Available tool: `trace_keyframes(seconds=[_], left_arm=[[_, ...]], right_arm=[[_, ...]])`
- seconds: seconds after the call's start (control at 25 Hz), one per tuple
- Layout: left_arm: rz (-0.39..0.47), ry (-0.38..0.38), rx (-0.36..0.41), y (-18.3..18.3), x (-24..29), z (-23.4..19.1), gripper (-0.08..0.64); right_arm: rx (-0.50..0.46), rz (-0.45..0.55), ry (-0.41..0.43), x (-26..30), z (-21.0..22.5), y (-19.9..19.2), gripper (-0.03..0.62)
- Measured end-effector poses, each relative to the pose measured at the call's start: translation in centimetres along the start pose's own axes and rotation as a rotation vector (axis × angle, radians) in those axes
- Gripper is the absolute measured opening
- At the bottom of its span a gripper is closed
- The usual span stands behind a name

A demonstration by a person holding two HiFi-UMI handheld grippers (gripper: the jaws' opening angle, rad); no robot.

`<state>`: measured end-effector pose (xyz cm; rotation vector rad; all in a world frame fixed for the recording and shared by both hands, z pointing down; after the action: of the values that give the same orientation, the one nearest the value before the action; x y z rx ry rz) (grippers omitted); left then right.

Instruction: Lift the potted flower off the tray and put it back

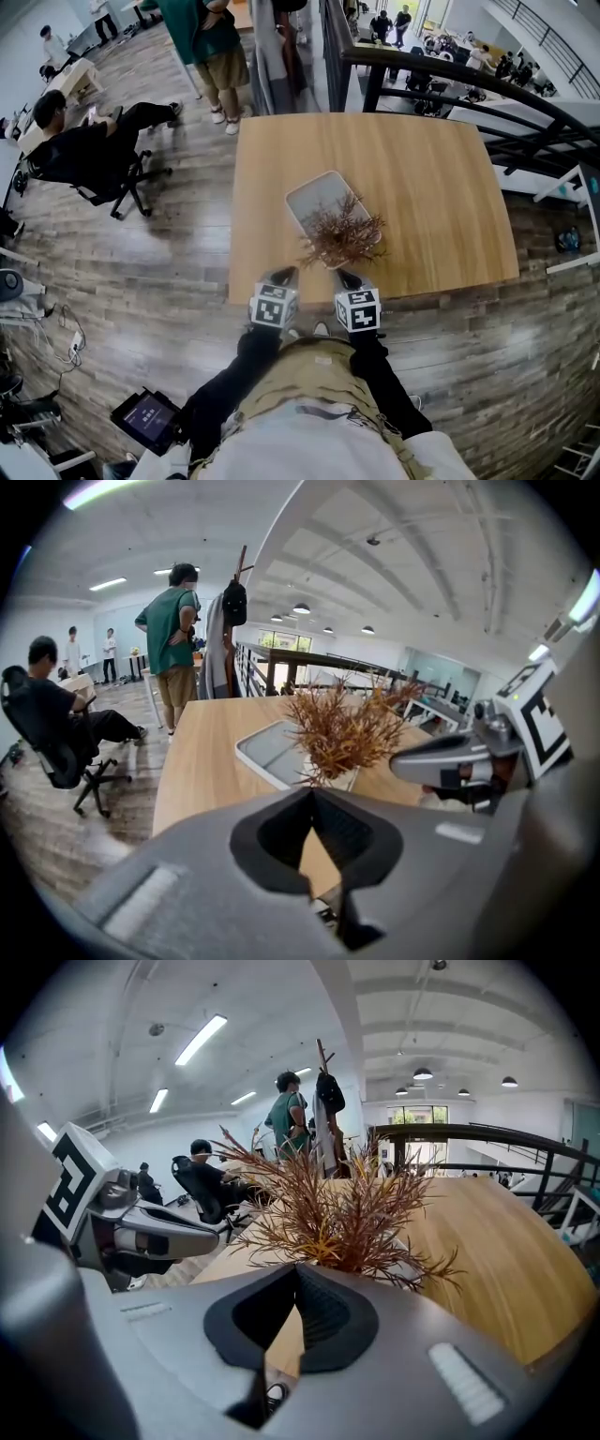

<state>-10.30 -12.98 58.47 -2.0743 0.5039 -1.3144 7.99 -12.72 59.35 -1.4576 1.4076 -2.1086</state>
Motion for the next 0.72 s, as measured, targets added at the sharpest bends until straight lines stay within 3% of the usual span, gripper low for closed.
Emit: trace_keyframes(seconds=[0.52, 0.72], left_arm=[[-0.028, 0.021, -0.018, -1.3, 2.2, -1.1, 0.002], [-0.019, 0.039, -0.017, -0.4, 2.8, -1.1, 0.003]], right_arm=[[-0.004, -0.073, 0.006, 3.4, 1.5, -2.8, 0.006], [0.003, -0.094, 0.012, 4.4, 2.8, -3.0, 0.053]])
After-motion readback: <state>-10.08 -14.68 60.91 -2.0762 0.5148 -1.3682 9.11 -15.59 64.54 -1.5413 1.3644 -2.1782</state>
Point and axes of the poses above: the fingertips, and each gripper's own axes: x forward along the fingers, z to its right, y out of its top, the point moved 9 cm from there along -x, backward along the fingers, and after that the axes turned 12 degrees about -x, right-handed, at the moved point
